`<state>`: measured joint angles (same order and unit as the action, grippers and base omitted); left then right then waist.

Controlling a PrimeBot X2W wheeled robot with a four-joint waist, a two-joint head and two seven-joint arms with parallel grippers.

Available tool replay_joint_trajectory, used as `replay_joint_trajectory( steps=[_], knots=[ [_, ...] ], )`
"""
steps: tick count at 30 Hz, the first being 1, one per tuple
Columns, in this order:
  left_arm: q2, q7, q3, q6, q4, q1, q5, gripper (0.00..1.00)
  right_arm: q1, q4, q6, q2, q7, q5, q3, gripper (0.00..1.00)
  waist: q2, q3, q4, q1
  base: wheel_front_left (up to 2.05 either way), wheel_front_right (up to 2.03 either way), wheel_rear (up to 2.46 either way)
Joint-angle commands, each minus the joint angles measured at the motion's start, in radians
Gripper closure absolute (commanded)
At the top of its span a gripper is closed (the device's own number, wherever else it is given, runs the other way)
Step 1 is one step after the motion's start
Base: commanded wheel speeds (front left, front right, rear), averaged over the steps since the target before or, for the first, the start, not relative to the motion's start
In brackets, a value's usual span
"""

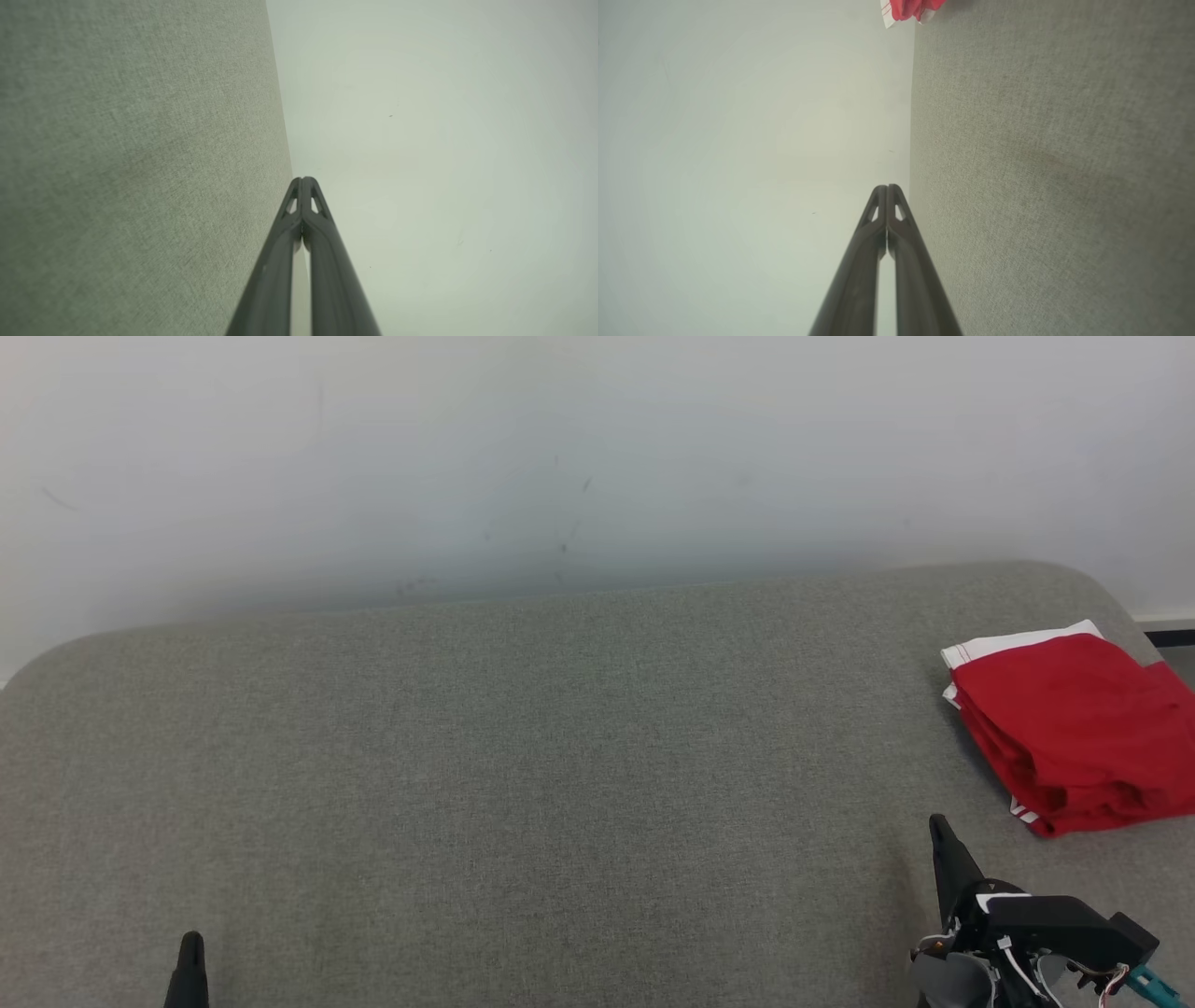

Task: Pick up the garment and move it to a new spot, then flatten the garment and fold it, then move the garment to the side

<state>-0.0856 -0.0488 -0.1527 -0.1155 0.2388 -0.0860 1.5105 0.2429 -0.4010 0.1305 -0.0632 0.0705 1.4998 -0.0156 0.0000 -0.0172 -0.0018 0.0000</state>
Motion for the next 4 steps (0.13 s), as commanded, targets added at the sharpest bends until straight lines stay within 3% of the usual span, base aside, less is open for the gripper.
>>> replay_joint_trajectory(
  steps=[1, 4],
  knots=[
    [-0.001, -0.008, -0.008, -0.006, 0.004, -0.018, 0.023, 1.0, 0.022, -0.001, 0.0, 0.004, 0.006, 0.022, 0.004, 1.0, 0.0, 0.002, 0.0, 0.0, 0.0, 0.0, 0.0],
    [0.0, -0.013, -0.013, -0.008, 0.01, -0.023, 0.045, 1.0, 0.025, -0.008, 0.0, 0.006, 0.012, 0.043, 0.009, 1.0, 0.0, 0.006, 0.001, 0.0, 0.0, 0.0, 0.0]
  ],
)
